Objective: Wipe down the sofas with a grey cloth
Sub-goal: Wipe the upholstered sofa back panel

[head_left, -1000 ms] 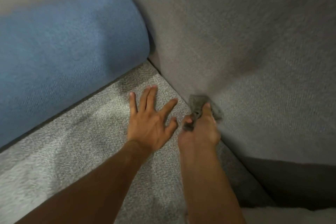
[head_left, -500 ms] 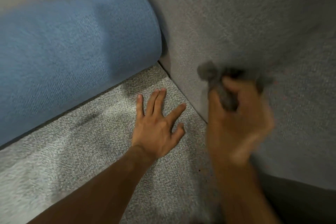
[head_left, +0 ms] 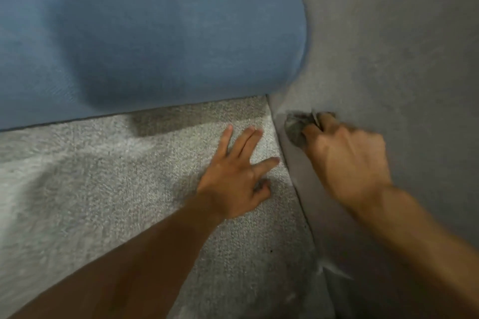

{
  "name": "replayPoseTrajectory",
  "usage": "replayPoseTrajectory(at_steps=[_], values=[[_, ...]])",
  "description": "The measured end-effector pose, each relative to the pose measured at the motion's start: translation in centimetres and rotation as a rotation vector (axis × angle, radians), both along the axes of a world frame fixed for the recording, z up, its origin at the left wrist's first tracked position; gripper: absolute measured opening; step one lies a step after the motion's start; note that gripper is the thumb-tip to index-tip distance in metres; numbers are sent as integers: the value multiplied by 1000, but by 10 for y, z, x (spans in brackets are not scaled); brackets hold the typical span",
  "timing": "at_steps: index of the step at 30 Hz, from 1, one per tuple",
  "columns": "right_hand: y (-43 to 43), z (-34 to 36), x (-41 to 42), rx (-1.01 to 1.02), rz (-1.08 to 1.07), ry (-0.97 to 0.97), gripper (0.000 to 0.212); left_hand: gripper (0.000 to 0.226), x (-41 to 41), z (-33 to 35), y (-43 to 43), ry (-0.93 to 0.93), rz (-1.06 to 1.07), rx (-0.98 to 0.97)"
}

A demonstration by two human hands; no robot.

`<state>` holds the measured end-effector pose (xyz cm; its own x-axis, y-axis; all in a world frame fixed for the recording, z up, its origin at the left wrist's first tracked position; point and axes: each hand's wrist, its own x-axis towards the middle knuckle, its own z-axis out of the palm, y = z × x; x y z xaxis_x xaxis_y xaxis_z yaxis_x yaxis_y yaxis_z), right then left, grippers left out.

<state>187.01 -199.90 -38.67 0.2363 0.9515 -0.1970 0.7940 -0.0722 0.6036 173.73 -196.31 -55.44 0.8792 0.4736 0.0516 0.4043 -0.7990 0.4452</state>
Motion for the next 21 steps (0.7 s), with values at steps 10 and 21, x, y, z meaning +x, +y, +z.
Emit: replayPoseTrajectory(at_steps=[10,21], values=[[-12,14,21,-126,295,-95,16,54,-1,-9,-5,-115,-3,37],[-19,21,20,-341,266,-201,20,63,1,-10,-8,20,49,163]])
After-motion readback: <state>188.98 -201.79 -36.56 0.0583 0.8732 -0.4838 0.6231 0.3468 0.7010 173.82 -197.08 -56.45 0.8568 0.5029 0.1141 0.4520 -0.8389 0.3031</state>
